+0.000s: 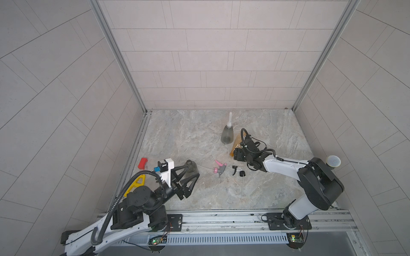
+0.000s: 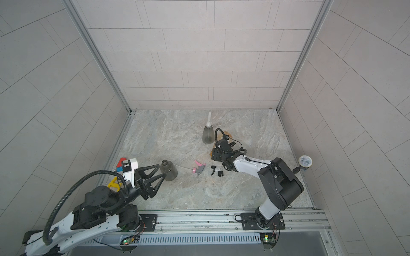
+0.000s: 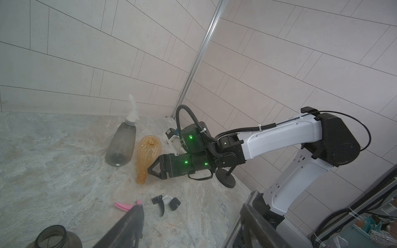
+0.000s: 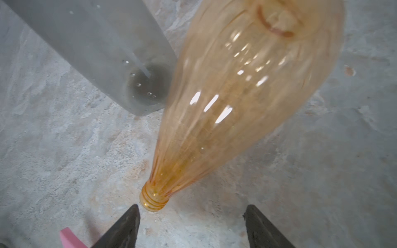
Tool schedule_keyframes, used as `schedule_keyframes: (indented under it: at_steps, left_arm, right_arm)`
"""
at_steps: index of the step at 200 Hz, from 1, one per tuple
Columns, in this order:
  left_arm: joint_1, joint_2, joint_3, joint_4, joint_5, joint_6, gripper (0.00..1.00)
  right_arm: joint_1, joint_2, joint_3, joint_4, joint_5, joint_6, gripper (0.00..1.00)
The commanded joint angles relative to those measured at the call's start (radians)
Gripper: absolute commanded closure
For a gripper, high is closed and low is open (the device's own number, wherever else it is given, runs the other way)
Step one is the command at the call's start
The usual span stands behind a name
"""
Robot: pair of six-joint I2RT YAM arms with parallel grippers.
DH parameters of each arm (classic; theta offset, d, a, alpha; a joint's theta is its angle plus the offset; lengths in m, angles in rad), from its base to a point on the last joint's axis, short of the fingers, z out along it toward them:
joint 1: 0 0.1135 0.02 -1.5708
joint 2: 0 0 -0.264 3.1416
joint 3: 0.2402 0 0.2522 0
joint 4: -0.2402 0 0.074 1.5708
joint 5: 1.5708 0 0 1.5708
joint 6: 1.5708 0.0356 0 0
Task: Attach spray nozzles to spray bottles
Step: Adjust the spray bottle at the center of the board.
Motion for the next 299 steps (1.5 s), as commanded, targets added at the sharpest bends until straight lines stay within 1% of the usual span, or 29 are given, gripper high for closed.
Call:
schedule_keyframes:
  at_steps: [1,12,24,37,51,69,90,107,119,150,170,183,198,214,246,267,279,299]
  left_arm:
    - [0.002,-0.009,-0.004,0.027,0.009,-0.002,0.23]
    - [0.002,-0.014,-0.003,0.024,0.007,-0.004,0.23]
    - [0.002,-0.018,-0.003,0.021,0.006,-0.004,0.23]
    - [0.002,-0.019,-0.004,0.019,0.007,-0.006,0.23]
    - [0.002,-0.017,-0.006,0.021,0.008,-0.009,0.23]
    - [0.002,-0.010,-0.006,0.025,0.009,-0.011,0.23]
    - [0.002,-0.004,0.000,0.022,0.010,-0.012,0.23]
    - [0.002,-0.005,0.002,0.015,0.008,-0.015,0.23]
    - [0.002,-0.008,0.002,0.008,0.004,-0.019,0.23]
    - [0.002,-0.020,-0.003,-0.002,-0.010,-0.024,0.23]
    - [0.002,-0.022,-0.007,0.000,-0.012,-0.025,0.23]
    - [0.002,-0.023,-0.007,-0.002,-0.011,-0.025,0.23]
    - [0.002,-0.026,-0.007,-0.003,-0.011,-0.022,0.23]
    - [0.002,-0.032,-0.009,-0.003,-0.012,-0.018,0.23]
    - [0.002,-0.043,-0.014,0.001,-0.006,-0.017,0.23]
    - [0.002,-0.049,-0.014,-0.001,0.008,-0.022,0.23]
    - [0.002,-0.055,-0.014,-0.007,0.009,-0.024,0.23]
    - [0.002,-0.071,-0.015,-0.013,0.003,-0.029,0.23]
  right_arm:
    - [0.031,-0.007,0.045,-0.028,0.101,0.005,0.23]
    - [0.037,-0.031,0.076,-0.087,0.166,-0.044,0.24]
    - [0.022,-0.056,0.094,-0.100,0.222,-0.089,0.23]
    - [-0.027,-0.064,0.139,-0.135,0.196,-0.139,0.25]
    - [-0.076,-0.034,0.203,-0.193,0.163,-0.187,0.27]
    - [-0.140,0.031,0.275,-0.231,0.102,-0.203,0.34]
    - [-0.196,0.112,0.346,-0.228,0.035,-0.224,0.38]
    - [-0.218,0.184,0.422,-0.246,-0.015,-0.262,0.42]
    - [-0.223,0.219,0.468,-0.257,-0.018,-0.288,0.46]
    - [-0.236,0.290,0.563,-0.299,0.012,-0.338,0.48]
    - [-0.249,0.337,0.624,-0.373,0.021,-0.357,0.52]
    - [-0.248,0.356,0.663,-0.468,0.018,-0.371,0.57]
    - [-0.249,0.346,0.644,-0.519,0.016,-0.363,0.59]
    - [-0.246,0.302,0.578,-0.547,-0.010,-0.347,0.59]
    - [-0.204,0.144,0.396,-0.552,-0.018,-0.310,0.60]
    - [-0.153,0.020,0.298,-0.562,-0.021,-0.304,0.60]
    - [-0.126,-0.055,0.255,-0.549,0.013,-0.316,0.56]
    - [-0.100,-0.125,0.229,-0.532,0.006,-0.372,0.43]
